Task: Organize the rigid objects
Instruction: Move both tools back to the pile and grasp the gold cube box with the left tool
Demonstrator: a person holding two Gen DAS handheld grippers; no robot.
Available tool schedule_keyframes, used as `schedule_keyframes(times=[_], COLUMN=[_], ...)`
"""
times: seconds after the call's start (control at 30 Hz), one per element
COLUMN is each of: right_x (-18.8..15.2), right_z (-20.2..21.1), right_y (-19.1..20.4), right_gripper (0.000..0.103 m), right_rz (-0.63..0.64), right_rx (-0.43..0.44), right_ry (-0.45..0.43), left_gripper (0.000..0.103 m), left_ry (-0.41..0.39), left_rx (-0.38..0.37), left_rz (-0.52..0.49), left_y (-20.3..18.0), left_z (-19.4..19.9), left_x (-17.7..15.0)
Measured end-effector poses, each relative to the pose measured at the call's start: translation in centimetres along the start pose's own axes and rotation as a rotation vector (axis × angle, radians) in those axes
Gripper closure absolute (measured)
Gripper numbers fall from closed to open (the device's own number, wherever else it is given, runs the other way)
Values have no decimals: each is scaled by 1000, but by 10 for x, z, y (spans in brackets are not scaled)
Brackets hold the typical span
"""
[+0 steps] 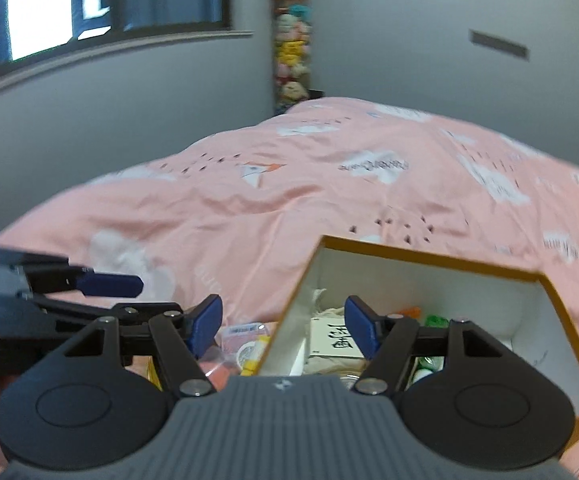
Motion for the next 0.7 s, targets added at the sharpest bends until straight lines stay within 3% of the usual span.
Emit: schedule_keyframes(times=[0.1,0.2,0.33,0.4,0.53,0.7], right_x=[-3,-8,-10,-8,5,20], right_z=[-9,-22,-36,-40,-59,-87], right_y=[18,31,47,54,57,55], right_gripper=[38,47,48,48,48,45], right_rz=[68,105,173,231,352,494], right_rx=[26,54,60,57,76,94], right_ry=[24,84,135,159,261,378], left_gripper=[48,48,45,35,31,32], left_ry=[58,84,105,126,155,236], left_rx=[6,6,-3,-10,9,-6], left_rz=[-8,-2,7,-43,-178,-237], left_y=[15,24,34,33,28,33], left_z=[-2,-3,-10,-14,-22,-45], left_x=[-15,-24,-22,-17,-5,6])
Point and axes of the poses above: each gripper's, at about its wrist camera, not at the fingertips, and z roughly against the way its jaws point, y to its left, x to its top, the point moved 4 cm from there along -z, roughly the way its jaws point, and after that the axes turned 14 degrees about y, right-handed, at the moved point
